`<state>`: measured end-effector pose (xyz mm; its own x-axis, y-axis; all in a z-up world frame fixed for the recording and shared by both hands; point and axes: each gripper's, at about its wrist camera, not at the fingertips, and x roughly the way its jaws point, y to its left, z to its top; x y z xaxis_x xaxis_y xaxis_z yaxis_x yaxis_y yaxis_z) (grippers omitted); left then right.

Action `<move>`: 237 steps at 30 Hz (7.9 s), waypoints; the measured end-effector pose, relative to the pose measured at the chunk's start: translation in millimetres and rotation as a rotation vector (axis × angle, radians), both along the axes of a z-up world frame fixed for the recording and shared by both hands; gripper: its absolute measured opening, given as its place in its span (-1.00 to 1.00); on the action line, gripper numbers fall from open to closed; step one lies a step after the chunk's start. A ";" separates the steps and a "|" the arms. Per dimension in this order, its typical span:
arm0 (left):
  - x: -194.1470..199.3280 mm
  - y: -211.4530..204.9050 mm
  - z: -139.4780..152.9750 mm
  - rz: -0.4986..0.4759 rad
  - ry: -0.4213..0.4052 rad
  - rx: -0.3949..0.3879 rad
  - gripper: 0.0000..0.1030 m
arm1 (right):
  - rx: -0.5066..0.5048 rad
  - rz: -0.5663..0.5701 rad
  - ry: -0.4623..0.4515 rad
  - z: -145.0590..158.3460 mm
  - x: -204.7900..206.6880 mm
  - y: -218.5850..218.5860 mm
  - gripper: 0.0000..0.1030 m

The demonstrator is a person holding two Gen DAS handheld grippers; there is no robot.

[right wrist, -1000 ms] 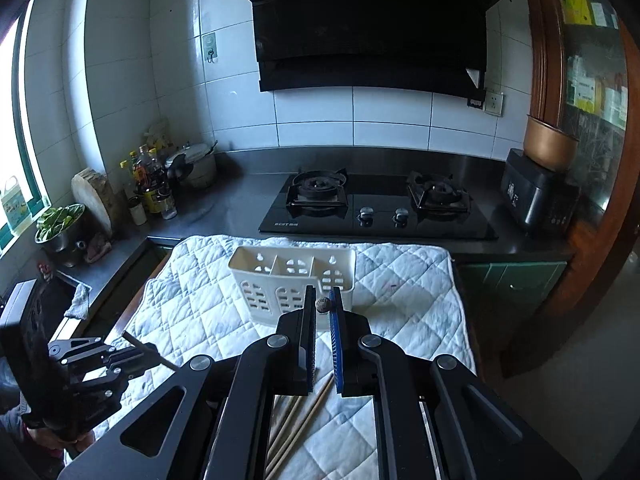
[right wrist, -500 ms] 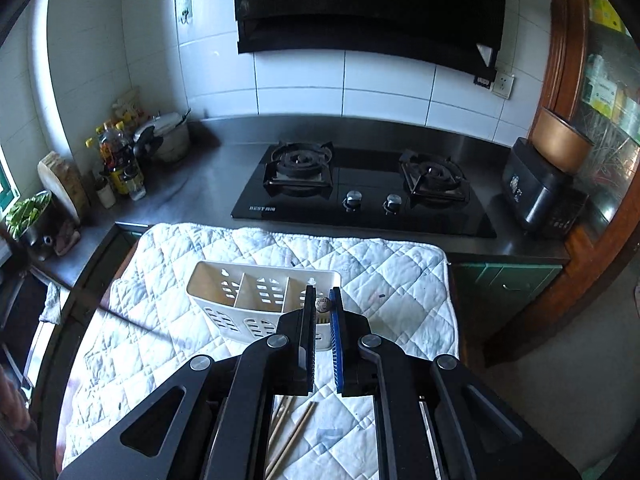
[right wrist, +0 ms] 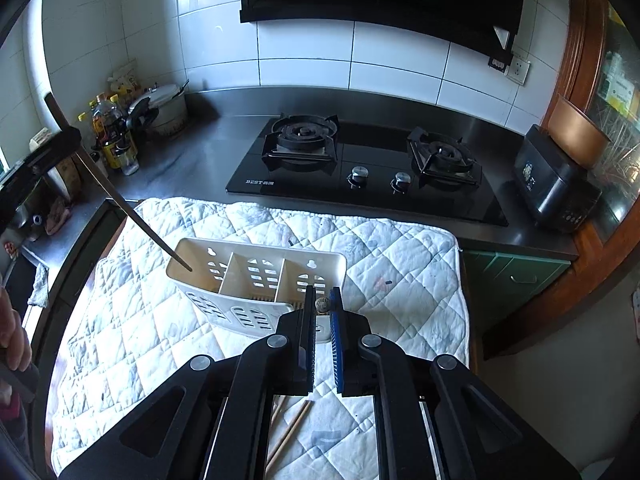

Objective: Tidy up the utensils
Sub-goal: 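Lift both chopsticks, carry them over the white holder and open both tools, then move both open tools back over the remaining chopsticks on the cloth, then close the left tool on a chopstick while the right tool grasps another chopstick, then lift both held chopsticks and carry them over the white holder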

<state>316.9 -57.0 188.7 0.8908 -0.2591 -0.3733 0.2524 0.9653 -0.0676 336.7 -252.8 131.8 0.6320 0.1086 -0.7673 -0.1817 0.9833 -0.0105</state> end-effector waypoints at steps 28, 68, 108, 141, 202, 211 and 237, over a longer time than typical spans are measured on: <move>-57.5 26.5 -23.5 -0.041 0.046 -0.071 -0.82 | 0.049 -0.043 -0.177 3.5 -121.5 -13.2 -0.47; -217.3 78.5 -193.9 0.059 0.279 -0.050 -0.44 | 0.221 -0.232 0.073 -218.3 -243.2 41.8 -0.84; -180.1 0.0 -273.2 0.045 0.574 -0.165 -0.52 | 0.279 -0.250 0.036 -225.5 -262.8 2.3 -0.87; -183.7 -26.9 -277.8 0.100 0.500 0.014 -0.58 | 0.308 -0.236 0.040 -227.3 -264.1 -3.6 -0.87; -200.2 4.0 -243.6 0.016 0.394 0.012 -0.90 | 0.224 -0.213 -0.068 -196.5 -280.5 1.5 -0.87; -205.3 21.4 -188.5 -0.047 0.277 -0.015 -0.90 | 0.171 -0.155 -0.242 -119.5 -280.0 -4.3 -0.87; -184.5 35.9 -155.2 -0.092 0.221 -0.029 -0.90 | 0.072 -0.038 -0.134 -111.0 -265.7 -0.7 -0.87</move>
